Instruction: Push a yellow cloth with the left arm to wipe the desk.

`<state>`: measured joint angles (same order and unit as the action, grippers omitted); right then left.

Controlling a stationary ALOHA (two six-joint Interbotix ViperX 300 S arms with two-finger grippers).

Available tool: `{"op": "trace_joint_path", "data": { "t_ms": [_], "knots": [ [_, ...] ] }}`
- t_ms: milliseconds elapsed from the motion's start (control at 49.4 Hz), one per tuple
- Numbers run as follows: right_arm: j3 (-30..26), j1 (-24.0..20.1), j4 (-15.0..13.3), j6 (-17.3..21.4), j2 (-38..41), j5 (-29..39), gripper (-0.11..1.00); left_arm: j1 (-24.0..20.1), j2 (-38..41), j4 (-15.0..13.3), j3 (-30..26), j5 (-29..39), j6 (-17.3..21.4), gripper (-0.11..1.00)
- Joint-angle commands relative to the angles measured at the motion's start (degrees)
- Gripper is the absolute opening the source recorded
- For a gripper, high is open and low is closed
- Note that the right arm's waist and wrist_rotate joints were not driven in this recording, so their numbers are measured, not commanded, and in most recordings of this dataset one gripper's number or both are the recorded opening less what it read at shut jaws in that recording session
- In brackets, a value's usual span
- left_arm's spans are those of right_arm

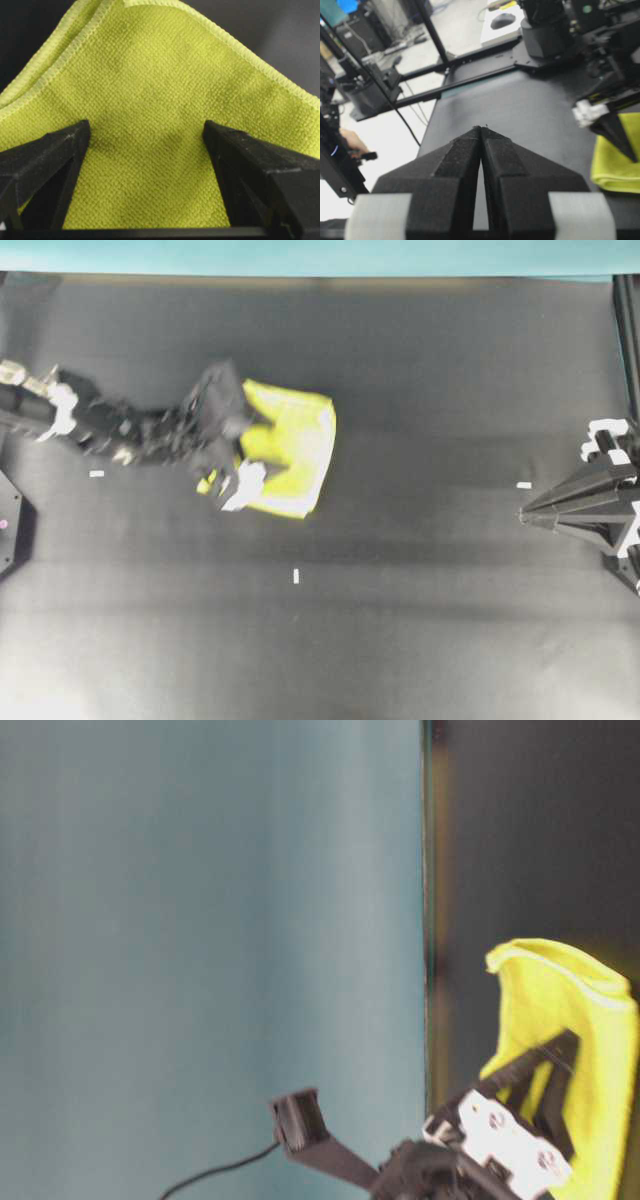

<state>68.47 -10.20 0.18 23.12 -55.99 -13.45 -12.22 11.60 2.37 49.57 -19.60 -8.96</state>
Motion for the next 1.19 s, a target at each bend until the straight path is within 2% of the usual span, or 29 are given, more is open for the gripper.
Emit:
{"op": "trace_joint_path", "data": {
  "t_ms": [0,223,587,931,1032,1174],
  "knots": [
    [-0.4,0.0,0.0,0.0,0.3,-0.6,0.01,4.0,-0.6,0.1,1.4,0.0,-0.6,0.89],
    [-0.4,0.0,0.1,0.0,0.2,-0.6,0.01,11.9,-2.5,0.2,4.0,0.4,-0.7,0.89],
    [-0.4,0.0,0.0,0.0,0.3,-0.9,0.01,23.3,-4.4,0.2,9.9,1.1,-5.4,0.89],
    [-0.4,0.0,0.0,0.0,0.3,-1.1,0.01,35.7,-4.4,0.2,9.4,1.1,-5.8,0.89],
    [-0.4,0.0,0.0,0.0,0.3,-1.1,0.01,37.4,-4.5,0.1,9.1,1.1,-5.8,0.89],
    [-0.4,0.0,0.0,0.0,0.3,-1.2,0.01,37.3,-5.3,0.2,8.8,1.1,-4.7,0.89]
  ]
}}
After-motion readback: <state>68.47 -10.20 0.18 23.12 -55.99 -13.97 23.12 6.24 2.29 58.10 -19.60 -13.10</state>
